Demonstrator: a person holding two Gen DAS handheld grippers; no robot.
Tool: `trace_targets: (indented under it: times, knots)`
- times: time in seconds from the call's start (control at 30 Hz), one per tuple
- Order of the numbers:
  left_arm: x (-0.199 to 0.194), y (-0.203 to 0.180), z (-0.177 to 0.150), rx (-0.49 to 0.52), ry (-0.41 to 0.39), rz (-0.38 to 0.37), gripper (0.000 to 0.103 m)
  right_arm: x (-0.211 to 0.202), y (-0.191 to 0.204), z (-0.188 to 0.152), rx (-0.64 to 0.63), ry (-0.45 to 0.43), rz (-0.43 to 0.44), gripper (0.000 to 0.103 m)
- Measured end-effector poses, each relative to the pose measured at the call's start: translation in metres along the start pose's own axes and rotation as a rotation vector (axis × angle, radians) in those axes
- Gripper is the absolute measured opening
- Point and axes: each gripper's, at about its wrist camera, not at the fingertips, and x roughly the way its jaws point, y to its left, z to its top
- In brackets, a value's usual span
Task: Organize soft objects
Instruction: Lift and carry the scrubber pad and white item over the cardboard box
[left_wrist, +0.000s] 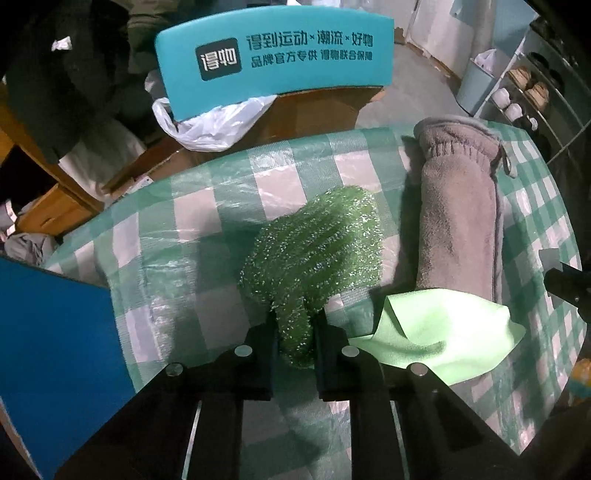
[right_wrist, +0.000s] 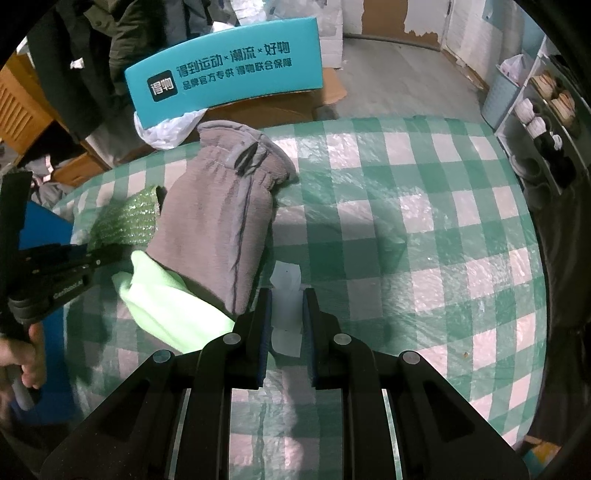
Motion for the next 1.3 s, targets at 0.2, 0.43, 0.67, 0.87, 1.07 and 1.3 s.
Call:
trace_targets:
  times: [0.2,0.43,0.67,0.87,1.07,1.3]
  knots:
    - [-0.017,0.004,-0.004,-0.015,-0.03,0.022,0.014,-0.009,0.004,-0.001,-0.01,-0.017,0.009,0.015]
    - [-0.044,0.003,-0.01,-0.012,-0.074,0.049,0.014,-0.021,0.01,-0.002,-0.029,-0.038,0.018,0.015]
    - [-0.07,-0.002,-0.02,-0.001,-0.106,0.061,0.014,-0.037,0.02,-0.006,-0.059,-0.065,0.03,0.015]
    - [-0.089,-0.007,-0.031,0.001,-0.127,0.065,0.014,-0.053,0.03,-0.011,-0.09,-0.089,0.044,0.015]
    - [-0.104,-0.012,-0.041,0.01,-0.141,0.076,0.014,-0.068,0.043,-0.018,-0.125,-0.107,0.055,0.015]
    - [-0.121,-0.016,-0.053,0.02,-0.159,0.083,0.014,-0.083,0.054,-0.026,-0.157,-0.129,0.057,0.015]
